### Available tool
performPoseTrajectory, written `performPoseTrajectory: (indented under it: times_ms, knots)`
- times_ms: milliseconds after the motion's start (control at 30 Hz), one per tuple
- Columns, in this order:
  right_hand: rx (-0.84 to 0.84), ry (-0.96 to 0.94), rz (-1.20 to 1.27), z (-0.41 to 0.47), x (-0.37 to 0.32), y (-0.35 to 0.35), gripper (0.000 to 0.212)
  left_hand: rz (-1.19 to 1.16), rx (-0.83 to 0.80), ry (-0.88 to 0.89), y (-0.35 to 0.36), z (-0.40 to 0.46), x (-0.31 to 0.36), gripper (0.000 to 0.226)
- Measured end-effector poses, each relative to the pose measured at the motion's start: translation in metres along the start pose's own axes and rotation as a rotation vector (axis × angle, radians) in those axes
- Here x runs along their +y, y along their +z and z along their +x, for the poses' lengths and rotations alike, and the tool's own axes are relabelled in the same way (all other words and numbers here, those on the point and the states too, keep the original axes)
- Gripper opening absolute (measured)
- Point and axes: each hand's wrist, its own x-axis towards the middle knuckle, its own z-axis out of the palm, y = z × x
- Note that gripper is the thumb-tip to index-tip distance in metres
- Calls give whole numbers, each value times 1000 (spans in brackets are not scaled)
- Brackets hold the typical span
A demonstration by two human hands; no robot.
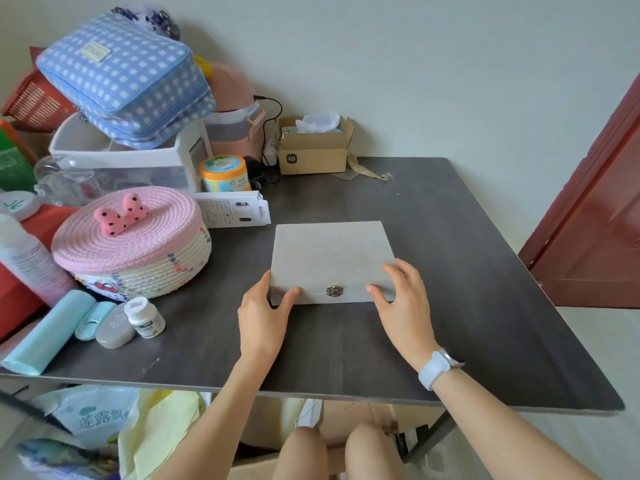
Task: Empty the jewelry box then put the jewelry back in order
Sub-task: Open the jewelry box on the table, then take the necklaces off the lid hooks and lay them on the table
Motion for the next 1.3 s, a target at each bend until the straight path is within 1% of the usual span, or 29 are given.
performPoseTrajectory:
  times_ms: [133,333,500,600,667,767,900,1000,1167,1233,1300]
  knots:
    - [63,-37,-5,5,-3,-2,30,-37,20,11,-6,2,10,62]
    - [174,-103,41,38,-22,-15,29,-101,119,113,-20,27,38,57]
    - [251,-246,48,84,-28,-23,24,-35,196,143,-23,67,69,50]
    - [271,-314,70,114,-22,-20,25,-11,224,145,-19,94,81,59]
    - [275,-352,85,134,-19,-15,27,-50,224,140,-16,112,90,59]
    - [274,-396,82,159,-15,-8,29,-118,200,139,-11,132,105,49]
    - [233,-455,50,181,-6,-3,36,-57,177,232,-4,152,109,45]
    - [181,-449,-28,194,-1,0,41,-34,165,243,0,166,104,42]
    - [119,-432,-207,205,2,2,43,-7,207,243,5,191,100,32]
    - [137,-408,-255,207,-1,2,41,33,201,250,5,197,98,31]
    - [198,-420,-296,206,-8,2,39,57,187,259,4,202,97,31]
